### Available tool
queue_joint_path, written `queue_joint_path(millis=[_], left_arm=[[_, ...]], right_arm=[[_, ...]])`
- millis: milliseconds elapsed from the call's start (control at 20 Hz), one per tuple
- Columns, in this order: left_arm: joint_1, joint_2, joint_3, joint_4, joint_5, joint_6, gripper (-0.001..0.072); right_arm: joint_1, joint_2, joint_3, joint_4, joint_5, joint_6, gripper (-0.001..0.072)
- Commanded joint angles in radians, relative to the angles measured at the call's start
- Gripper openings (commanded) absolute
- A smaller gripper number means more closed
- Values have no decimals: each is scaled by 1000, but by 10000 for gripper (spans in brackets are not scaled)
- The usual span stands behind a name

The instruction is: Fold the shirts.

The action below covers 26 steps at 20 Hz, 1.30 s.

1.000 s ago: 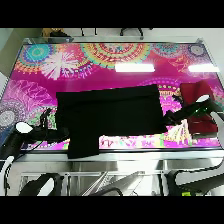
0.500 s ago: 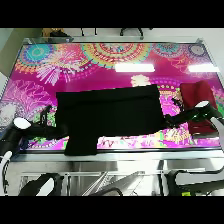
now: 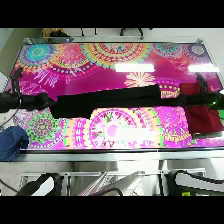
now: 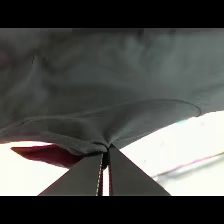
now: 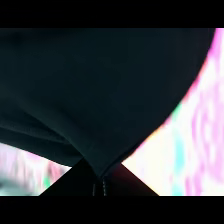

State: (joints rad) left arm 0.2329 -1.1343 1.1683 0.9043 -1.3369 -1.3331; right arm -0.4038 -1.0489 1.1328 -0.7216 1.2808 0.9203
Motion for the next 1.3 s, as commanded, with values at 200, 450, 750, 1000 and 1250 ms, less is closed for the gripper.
queue_joint_path(millis=[200,450,750,1000,1250], left_arm=[[-66,-396,319,-31,3,7,13],[-70,-599,405,19,36,7,13],[-73,-753,528,20,53,21,33],[-72,-762,726,17,-29,-26,692],[-115,-762,866,16,-131,-89,691]], right_arm=[[156,-259,143,92,-336,-66,20],[163,-443,191,132,-384,-140,20],[150,-444,233,140,-381,-192,305],[68,-451,349,113,-352,-116,550],[61,-557,355,116,-227,-93,594]])
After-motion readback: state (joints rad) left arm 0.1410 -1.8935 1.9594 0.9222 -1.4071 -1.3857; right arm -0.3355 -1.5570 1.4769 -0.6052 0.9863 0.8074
